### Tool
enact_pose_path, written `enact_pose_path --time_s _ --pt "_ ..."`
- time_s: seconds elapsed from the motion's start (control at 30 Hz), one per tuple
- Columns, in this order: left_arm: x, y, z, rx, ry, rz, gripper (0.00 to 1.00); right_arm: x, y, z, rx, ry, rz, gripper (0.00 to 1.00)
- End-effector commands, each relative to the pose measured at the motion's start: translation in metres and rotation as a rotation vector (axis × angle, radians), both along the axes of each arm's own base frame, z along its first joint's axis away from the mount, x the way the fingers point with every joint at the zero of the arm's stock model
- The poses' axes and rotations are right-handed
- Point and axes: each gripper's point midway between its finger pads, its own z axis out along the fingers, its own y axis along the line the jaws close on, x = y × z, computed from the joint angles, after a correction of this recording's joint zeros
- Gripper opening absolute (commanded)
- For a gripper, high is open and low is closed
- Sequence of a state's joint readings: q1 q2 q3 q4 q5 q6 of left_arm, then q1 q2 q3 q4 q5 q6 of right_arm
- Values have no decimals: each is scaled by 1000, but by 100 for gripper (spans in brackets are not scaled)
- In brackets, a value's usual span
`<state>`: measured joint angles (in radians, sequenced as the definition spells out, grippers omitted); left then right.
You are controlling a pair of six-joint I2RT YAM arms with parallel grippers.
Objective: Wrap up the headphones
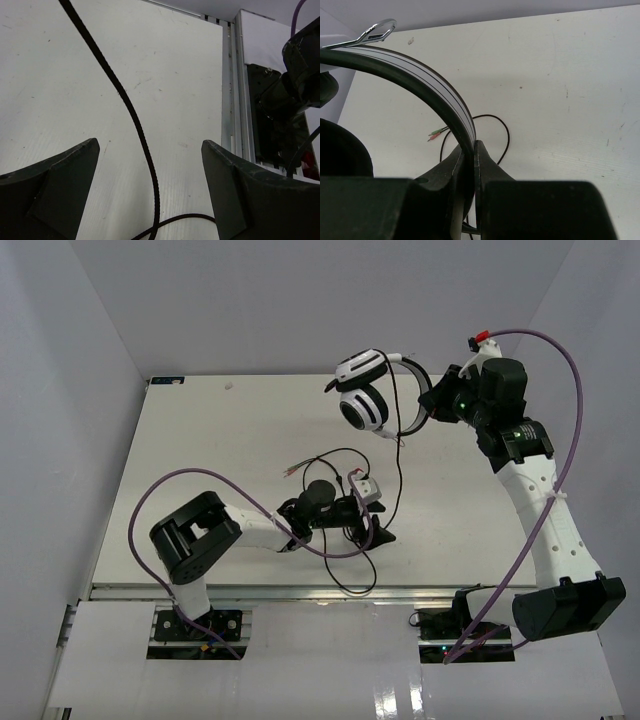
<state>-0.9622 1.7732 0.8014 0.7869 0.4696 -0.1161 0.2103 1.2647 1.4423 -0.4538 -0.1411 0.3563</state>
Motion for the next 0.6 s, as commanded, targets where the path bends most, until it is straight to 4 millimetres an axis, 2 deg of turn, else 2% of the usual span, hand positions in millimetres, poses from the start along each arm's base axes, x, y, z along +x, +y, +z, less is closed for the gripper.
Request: enact_pose_path --time_s 0.0,0.1,0.13,0.2,0.27,0.3,0.33,0.43,0.57 --pt "-1 -3 -11 49 -1 -8 91 -14 4 72 77 -191 36 8" --pt "-2 2 -25 67 25 12 84 -17 6 75 87 -191 50 8" --pt "-4 2 -30 72 40 3 77 -18 6 75 87 -192 51 8" --pt "-10 2 -40 87 76 -21 60 -20 6 77 87 -193 53 8" --pt "-12 2 -50 106 104 -25 36 -21 5 80 85 -200 55 8" --pt "-13 3 -54 114 114 -25 20 -21 3 81 83 -204 53 8" --pt "-14 5 -55 119 117 -23 11 -22 2 82 78 -208 54 8" --pt "-14 14 -53 114 110 0 0 -25 -3 82 57 -216 50 8" --pt "-17 39 -41 65 104 26 0 -25 -14 78 26 -225 35 8"
